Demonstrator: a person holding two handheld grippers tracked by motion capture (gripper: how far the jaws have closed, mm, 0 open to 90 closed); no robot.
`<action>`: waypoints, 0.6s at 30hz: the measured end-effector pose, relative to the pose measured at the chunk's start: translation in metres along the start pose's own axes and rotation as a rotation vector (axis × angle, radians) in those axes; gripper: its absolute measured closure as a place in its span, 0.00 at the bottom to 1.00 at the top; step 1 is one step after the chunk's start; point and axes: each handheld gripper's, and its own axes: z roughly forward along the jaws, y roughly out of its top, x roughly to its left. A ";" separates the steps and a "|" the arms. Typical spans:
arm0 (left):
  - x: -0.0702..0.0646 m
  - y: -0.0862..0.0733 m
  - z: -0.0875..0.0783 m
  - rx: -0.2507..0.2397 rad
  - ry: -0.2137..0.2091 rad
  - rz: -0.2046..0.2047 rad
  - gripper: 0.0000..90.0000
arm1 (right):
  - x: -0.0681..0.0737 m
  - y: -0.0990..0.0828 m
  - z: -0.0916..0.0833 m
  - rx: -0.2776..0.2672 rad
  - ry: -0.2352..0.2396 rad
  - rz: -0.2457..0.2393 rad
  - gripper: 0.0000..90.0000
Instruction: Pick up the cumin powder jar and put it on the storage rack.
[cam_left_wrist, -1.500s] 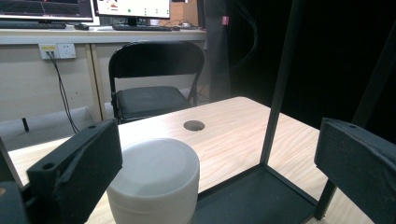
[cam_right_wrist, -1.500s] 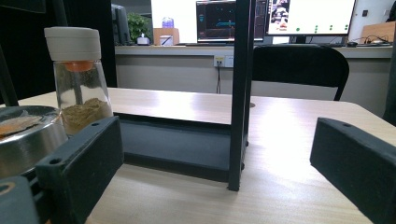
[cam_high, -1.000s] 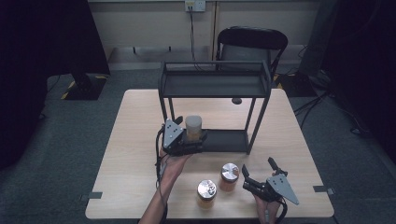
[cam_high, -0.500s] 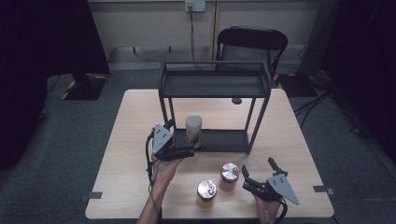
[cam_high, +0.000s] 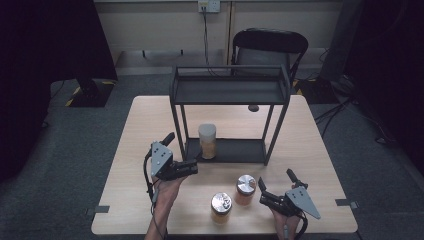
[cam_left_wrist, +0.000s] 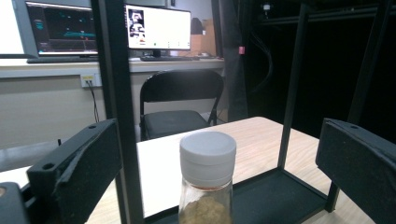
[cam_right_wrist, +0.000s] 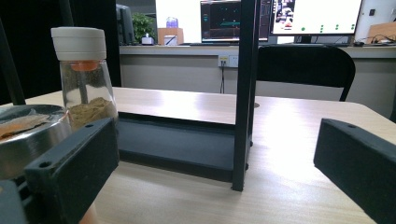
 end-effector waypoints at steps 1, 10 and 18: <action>0.000 -0.001 -0.002 -0.001 0.002 0.001 0.00 | 0.000 0.000 0.000 0.000 0.000 0.000 0.00; -0.005 -0.008 -0.023 -0.035 0.021 -0.008 0.00 | 0.000 0.000 0.000 0.000 0.003 -0.005 0.00; -0.007 -0.023 -0.034 -0.033 0.038 -0.030 0.00 | 0.001 0.000 0.000 0.001 0.000 -0.007 0.00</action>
